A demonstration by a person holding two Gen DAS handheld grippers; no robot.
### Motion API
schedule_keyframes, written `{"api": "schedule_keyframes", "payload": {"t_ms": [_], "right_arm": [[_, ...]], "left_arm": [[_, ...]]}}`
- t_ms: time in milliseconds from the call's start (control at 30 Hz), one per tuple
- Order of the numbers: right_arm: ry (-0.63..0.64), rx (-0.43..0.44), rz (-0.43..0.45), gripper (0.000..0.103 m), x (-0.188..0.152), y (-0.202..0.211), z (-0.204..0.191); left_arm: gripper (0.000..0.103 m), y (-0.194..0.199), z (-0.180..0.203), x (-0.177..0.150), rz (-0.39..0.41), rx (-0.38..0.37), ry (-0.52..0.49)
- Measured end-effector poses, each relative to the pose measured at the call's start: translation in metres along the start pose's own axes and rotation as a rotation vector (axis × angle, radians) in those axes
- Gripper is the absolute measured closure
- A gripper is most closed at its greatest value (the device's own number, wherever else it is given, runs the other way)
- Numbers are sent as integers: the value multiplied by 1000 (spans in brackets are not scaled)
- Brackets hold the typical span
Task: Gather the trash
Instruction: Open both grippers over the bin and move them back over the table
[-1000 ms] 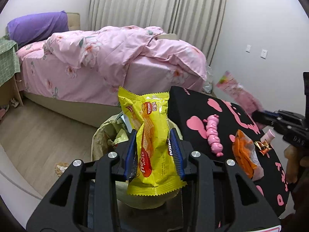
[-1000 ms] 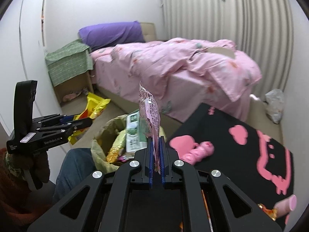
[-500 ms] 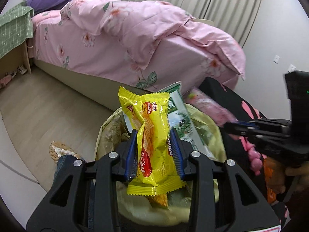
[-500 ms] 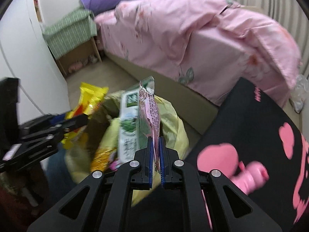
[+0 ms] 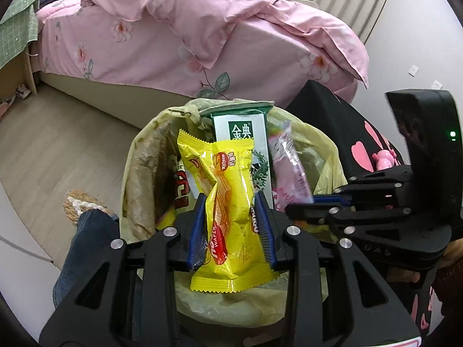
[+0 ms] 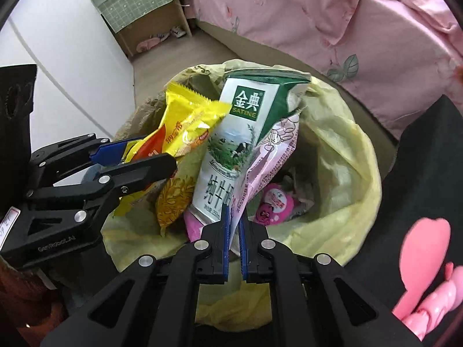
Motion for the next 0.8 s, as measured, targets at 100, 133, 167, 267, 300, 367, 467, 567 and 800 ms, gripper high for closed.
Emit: {"api": "schedule_keyframes", "payload": {"t_ms": [100,133,167,267,300,367,467,567,800], "right_arm": [[-1,-25,39,94,-2,11,1],[0,-45,51,90,-2,18,4],[3,-54,57,86,-2,20,3],[6,-52,82,61,-2,33,3],[5,-49,86,61,-1,35,4],[4,-64,106,61,-2,46,4],[-14,-62,153,61,-5,69,2],[-43,-74,229,59,-9,103,6],[-148,-195,433,54,-53,204,34]], "left_arm": [[57,1,-1,3,5,-8,27],[51,4,-2,6,14,-24,53],[40,9,-3,9,30,-40,82],[32,26,-5,23,100,-32,107],[32,31,-5,27,118,-22,105],[32,48,-6,38,168,7,103],[31,71,-6,51,236,46,106],[25,90,3,59,281,61,90],[25,110,71,51,282,-57,-20]]}}
Point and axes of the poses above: each gripper's, at about its wrist camera, not at the fingertips, and y roughly against the way its jaws point, z to its right, x to its top, the point moved 6 cm from there along -y, roughly the way its jaws point, and after that the axes turned 8 degrees about z, right-handed, at the moved point
